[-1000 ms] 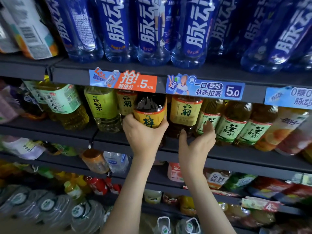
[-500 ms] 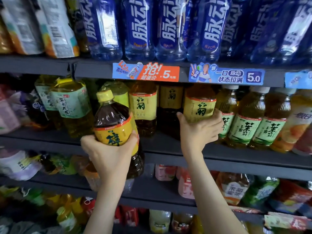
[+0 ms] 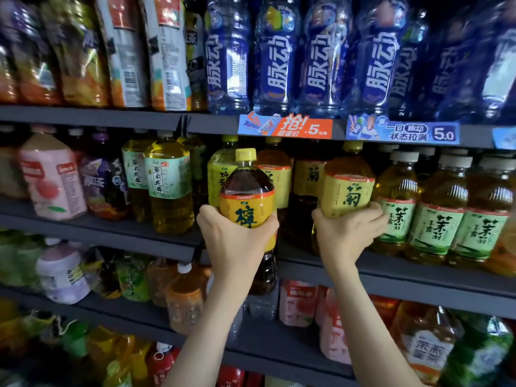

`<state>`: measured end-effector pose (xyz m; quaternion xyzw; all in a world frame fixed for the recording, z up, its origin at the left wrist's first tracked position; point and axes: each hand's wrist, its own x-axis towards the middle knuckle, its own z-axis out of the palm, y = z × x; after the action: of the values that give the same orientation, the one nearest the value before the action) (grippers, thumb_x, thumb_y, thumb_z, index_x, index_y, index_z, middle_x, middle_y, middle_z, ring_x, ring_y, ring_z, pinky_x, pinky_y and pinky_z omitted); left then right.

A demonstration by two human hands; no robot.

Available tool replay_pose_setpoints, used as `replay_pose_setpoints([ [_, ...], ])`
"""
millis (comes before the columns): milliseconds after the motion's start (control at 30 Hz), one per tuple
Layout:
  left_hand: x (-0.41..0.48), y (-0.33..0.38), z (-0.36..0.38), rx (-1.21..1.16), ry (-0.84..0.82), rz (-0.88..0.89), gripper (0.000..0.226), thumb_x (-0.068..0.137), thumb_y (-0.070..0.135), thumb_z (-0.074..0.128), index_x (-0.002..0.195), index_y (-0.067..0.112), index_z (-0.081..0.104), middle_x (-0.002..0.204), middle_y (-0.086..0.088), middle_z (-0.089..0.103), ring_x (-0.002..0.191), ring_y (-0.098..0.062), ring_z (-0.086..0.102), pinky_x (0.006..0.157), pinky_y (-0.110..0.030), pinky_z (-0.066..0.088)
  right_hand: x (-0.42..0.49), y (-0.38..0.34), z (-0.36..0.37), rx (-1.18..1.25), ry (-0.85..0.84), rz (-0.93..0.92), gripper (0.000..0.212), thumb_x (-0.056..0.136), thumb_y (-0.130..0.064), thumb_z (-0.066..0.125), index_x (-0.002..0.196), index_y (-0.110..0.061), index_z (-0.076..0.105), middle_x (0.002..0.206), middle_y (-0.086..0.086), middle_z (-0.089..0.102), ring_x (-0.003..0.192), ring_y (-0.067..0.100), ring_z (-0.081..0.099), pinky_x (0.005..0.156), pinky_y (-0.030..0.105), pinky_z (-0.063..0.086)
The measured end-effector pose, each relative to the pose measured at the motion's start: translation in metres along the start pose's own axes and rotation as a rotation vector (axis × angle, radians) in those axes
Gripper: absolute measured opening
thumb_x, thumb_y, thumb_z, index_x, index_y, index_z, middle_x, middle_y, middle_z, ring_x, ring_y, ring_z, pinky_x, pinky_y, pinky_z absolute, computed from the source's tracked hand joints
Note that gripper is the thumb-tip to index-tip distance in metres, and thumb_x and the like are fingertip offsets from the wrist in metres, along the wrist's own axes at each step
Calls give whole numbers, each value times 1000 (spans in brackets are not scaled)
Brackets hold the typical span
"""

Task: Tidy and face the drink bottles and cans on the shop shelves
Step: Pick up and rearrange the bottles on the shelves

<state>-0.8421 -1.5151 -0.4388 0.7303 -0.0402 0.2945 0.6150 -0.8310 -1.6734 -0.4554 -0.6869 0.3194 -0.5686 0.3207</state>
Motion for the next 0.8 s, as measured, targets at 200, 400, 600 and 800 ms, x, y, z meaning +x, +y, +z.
replay_pose_setpoints([
  [200,1,14,-4,31,26,20,76,46,46,83,95,12,36,98,-2,38,88,-19,48,56,-19,35,-30,-28,13,36,-125,-28,92,48,-21,86,121,11,41,110,24,44,102,39,39,80,48,37],
  [400,-5,28,-13,24,24,31,74,47,36,87,93,13,34,98,-5,37,86,-20,46,60,-23,37,-31,-25,8,-11,-204,-64,104,40,-39,93,119,9,44,105,23,50,93,42,50,72,48,48],
  [600,-44,59,3,15,-73,75,75,44,33,89,93,13,35,96,-3,41,80,-10,44,57,-10,35,-5,-7,-81,374,-538,74,47,82,-47,67,118,-21,51,116,-6,52,112,15,51,94,38,45],
  [800,-90,93,53,-51,-283,75,72,43,60,75,90,25,33,91,12,40,87,7,48,58,-9,43,29,-6,-155,655,-735,193,35,84,-45,57,116,-31,56,112,-16,65,105,1,60,82,17,49],
])
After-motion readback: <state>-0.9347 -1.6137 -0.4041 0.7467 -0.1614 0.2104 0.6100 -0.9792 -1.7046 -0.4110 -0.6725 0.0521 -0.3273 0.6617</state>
